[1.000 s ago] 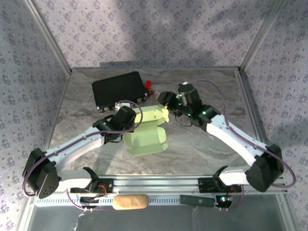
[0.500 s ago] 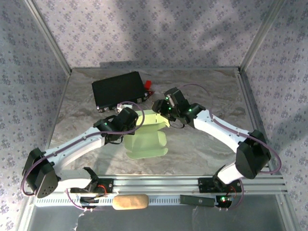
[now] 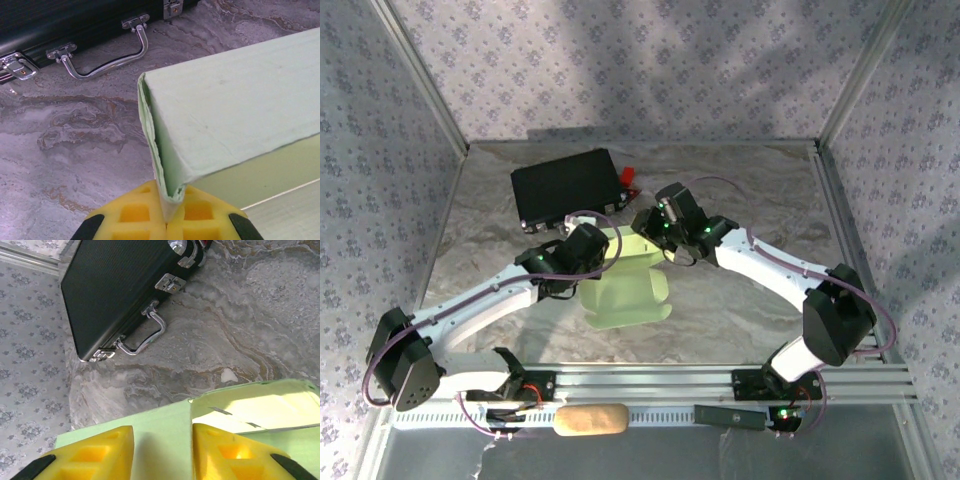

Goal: Fold the paper box

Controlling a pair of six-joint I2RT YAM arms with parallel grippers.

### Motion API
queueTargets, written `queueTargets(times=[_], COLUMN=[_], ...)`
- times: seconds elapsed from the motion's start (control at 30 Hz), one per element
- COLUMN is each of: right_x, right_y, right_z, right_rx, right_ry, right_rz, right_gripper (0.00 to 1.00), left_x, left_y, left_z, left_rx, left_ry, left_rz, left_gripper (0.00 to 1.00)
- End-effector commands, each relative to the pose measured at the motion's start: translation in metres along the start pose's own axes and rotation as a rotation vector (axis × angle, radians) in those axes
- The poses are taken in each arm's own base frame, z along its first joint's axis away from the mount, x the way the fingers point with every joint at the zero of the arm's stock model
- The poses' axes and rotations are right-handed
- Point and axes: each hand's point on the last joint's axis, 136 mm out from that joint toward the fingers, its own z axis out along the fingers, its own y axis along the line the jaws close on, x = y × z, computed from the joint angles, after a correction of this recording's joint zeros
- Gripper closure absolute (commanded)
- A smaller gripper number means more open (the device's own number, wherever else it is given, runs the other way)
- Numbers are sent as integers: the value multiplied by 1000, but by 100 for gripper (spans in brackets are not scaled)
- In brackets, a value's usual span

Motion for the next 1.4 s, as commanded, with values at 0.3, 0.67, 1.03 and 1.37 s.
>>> queueTargets(times=[0.3,0.67,1.03,1.37], right_x=[-1,-12,44,36], right_y=[5,5,-66,-60], right_z=[-4,-62,-69,-39], right_rx=[-37,-57,-8,5], right_ry=[-19,-148,-190,-185], right_rz=[45,-101,-151,-157], right_gripper=[85,43,40,43], left_x=[-17,-19,-23,-26], left_y=[-6,-6,-10,-10], left_z=[-13,-13,-13,-18], left_rx=[17,14,21,23], left_ry=[-52,-55,-54,-54], left_rz=[-20,-18,-16,-13], left_gripper=[100,100,100,100])
